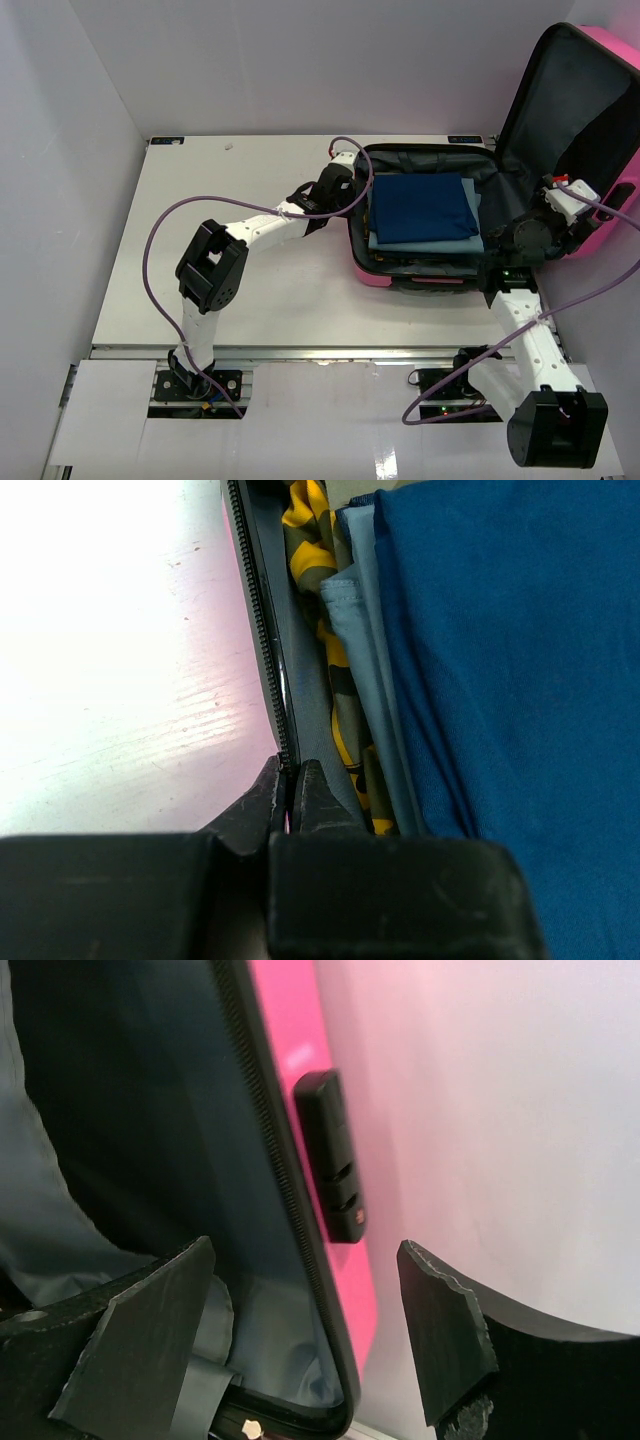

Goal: Pack the luggage

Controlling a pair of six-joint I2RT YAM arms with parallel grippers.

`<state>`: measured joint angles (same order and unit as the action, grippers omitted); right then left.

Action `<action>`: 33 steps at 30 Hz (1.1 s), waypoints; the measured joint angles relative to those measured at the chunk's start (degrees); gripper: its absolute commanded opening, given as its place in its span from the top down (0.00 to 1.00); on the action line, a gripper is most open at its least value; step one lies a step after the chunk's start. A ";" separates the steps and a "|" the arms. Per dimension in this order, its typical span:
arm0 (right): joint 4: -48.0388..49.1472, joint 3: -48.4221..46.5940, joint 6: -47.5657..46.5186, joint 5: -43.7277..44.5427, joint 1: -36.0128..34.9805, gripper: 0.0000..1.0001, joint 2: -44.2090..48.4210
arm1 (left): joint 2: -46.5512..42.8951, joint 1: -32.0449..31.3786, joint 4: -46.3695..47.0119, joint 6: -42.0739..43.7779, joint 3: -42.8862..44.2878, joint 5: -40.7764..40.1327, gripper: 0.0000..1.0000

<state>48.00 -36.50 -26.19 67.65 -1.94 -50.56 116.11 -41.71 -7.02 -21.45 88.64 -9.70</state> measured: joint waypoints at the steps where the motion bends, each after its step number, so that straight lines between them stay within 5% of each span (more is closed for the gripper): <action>1: -0.12 0.06 0.37 -0.40 0.26 0.20 -0.91 | 0.00 0.00 -0.01 -0.01 0.00 0.01 1.00; 19: -0.93 1.07 5.95 -3.78 6.46 0.27 -10.36 | -0.07 0.00 -0.01 -0.02 0.02 0.00 1.00; 27: 1.97 0.83 4.36 -2.98 7.44 0.54 -12.69 | -0.07 0.02 -0.01 -0.02 0.02 -0.03 1.00; 31: 3.64 0.11 2.67 -1.05 7.99 0.89 -14.06 | -0.08 0.02 -0.03 -0.02 0.02 -0.06 1.00; 33: 4.17 -0.10 1.58 -0.74 8.27 0.92 -14.05 | -0.15 0.02 -0.11 0.00 -0.01 -0.19 1.00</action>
<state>52.18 -36.59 -24.60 66.92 6.33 -64.61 115.97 -41.69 -7.13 -21.45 88.63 -9.90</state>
